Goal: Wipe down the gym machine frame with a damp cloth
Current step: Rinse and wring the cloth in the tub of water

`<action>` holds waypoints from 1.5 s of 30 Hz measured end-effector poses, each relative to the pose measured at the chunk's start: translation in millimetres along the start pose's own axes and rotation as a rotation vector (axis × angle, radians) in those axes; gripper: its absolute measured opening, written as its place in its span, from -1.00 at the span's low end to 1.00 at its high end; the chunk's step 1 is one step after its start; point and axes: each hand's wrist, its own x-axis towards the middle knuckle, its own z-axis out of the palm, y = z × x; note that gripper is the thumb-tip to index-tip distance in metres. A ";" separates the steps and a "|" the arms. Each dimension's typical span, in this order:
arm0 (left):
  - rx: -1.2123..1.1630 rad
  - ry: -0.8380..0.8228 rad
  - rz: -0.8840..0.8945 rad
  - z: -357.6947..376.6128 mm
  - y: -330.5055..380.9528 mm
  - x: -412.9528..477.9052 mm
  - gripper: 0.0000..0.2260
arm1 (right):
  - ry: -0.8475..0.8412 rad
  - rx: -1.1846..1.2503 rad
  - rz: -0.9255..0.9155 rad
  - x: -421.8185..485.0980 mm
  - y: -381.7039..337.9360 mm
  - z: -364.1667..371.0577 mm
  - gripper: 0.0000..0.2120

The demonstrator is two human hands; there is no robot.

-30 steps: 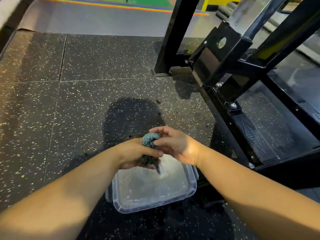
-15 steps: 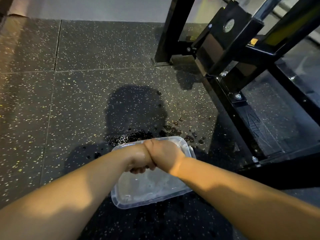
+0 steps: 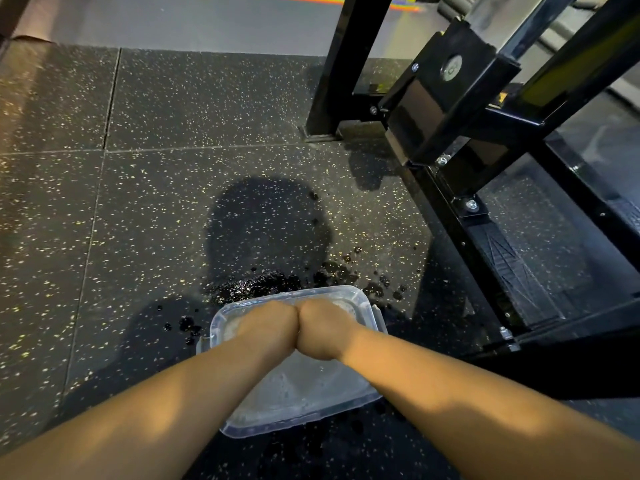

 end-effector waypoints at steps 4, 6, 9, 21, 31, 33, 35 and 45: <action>0.140 0.057 0.087 -0.4 1.4 -2.8 -0.65 | -0.093 0.019 -0.042 -2.3 2.6 -5.0 -0.78; 0.185 0.081 0.119 0.2 2.4 -3.2 -0.66 | -0.127 0.056 -0.030 -3.9 2.3 -5.2 -0.83; 0.236 0.108 0.169 -0.8 1.6 -3.0 -0.70 | -0.190 0.263 0.095 -4.2 4.8 -5.7 -0.92; -0.909 -0.263 0.048 -57.7 -14.1 1.9 -0.49 | -0.130 1.327 0.180 -10.2 21.4 -56.8 -0.90; -0.890 0.034 -0.040 -185.4 -28.8 -115.6 -0.86 | 0.199 1.014 0.137 -110.1 -37.2 -162.1 -0.57; -0.873 0.165 -0.025 -213.1 -26.7 -145.9 -0.87 | 0.365 0.635 0.203 -131.1 -48.3 -181.6 -0.62; -0.966 0.196 -0.041 -243.4 -21.7 -173.7 -0.90 | 0.544 0.545 0.336 -153.8 -60.3 -203.1 -0.62; -1.318 -0.178 0.091 -347.4 29.8 -262.5 -0.77 | 0.101 1.975 0.418 -258.3 -133.1 -291.6 -0.44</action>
